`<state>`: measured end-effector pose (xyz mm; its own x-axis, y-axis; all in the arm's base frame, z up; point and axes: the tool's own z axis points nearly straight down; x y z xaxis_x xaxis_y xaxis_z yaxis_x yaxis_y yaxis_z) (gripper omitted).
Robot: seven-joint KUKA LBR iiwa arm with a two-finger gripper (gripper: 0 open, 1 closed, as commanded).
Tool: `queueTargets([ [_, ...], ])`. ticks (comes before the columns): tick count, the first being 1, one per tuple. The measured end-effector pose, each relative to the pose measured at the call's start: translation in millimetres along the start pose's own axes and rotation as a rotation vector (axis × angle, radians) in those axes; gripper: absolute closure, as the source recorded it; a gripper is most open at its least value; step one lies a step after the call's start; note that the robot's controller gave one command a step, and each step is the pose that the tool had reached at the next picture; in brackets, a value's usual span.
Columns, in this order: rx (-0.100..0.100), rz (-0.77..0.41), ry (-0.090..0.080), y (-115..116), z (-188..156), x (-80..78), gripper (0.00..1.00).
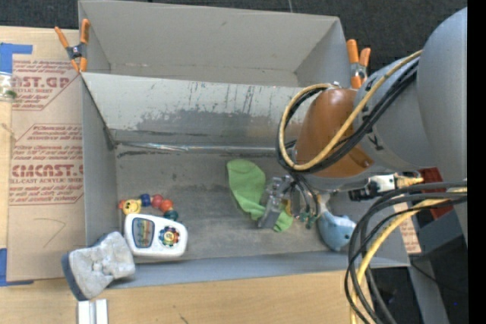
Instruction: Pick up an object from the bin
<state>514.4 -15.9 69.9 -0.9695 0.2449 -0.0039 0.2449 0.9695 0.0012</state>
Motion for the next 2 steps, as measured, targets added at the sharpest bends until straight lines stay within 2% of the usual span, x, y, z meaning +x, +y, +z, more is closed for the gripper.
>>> queueTargets([
  [1, 0.0, 0.001, 0.003, -2, -24, 0.2, 1.0],
  [2, -0.001, 0.001, -0.001, -2, -49, -2.0, 1.0],
])
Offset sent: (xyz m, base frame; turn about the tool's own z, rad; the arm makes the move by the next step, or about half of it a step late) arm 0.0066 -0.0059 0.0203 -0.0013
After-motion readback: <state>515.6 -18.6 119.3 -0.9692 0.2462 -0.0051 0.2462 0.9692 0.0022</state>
